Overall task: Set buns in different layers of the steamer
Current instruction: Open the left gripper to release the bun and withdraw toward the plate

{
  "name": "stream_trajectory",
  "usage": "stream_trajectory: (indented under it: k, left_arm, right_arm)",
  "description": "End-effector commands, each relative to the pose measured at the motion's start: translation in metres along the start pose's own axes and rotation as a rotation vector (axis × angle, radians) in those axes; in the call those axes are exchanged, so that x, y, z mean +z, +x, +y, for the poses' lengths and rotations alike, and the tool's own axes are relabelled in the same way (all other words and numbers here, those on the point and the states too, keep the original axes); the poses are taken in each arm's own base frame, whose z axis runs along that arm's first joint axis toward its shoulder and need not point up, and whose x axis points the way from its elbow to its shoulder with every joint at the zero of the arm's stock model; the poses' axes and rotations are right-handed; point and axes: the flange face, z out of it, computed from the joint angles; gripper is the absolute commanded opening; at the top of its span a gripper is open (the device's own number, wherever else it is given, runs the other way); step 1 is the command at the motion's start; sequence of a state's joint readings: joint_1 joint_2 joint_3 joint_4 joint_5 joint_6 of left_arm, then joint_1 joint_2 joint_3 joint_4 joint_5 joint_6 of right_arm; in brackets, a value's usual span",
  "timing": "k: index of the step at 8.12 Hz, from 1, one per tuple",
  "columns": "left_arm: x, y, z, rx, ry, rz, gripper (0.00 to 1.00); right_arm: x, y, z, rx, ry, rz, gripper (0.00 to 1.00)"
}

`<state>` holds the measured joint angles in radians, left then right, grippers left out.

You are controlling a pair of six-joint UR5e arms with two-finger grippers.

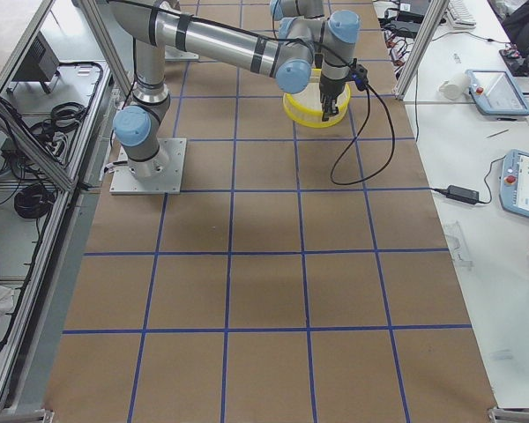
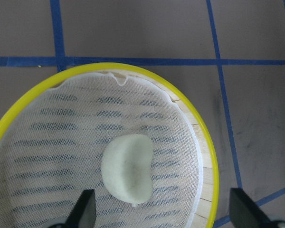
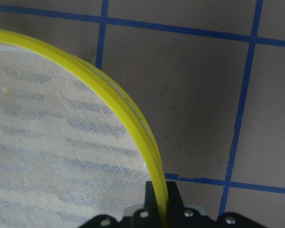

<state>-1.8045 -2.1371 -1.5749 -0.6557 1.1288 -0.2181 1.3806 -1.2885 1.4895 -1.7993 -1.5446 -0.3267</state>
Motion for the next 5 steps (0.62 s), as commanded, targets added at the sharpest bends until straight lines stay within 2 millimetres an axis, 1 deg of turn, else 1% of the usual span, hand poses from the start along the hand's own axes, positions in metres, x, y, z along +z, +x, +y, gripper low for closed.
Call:
stream_trajectory:
  k: [1,2,3,4,5]
  left_arm:
    - [-0.035,-0.027,-0.010,0.172,0.021,-0.258,1.00]
    - [-0.064,-0.043,-0.014,0.176,0.010,-0.360,1.00]
    - [-0.097,-0.064,-0.018,0.135,-0.019,-0.382,1.00]
    - [-0.137,-0.094,-0.024,0.066,-0.019,-0.400,1.00]
    - [-0.167,-0.126,-0.027,0.002,-0.003,-0.417,1.00]
  right_arm:
    - [0.000,-0.001,0.000,0.000,0.003,-0.005,0.00]
    - [0.001,-0.001,-0.001,0.006,0.003,-0.010,0.00]
    - [0.000,-0.002,-0.001,0.008,0.008,-0.009,0.00]
    - [0.000,-0.006,-0.002,0.012,0.013,-0.010,0.00]
    - [-0.001,-0.010,-0.002,0.032,0.016,-0.011,0.00]
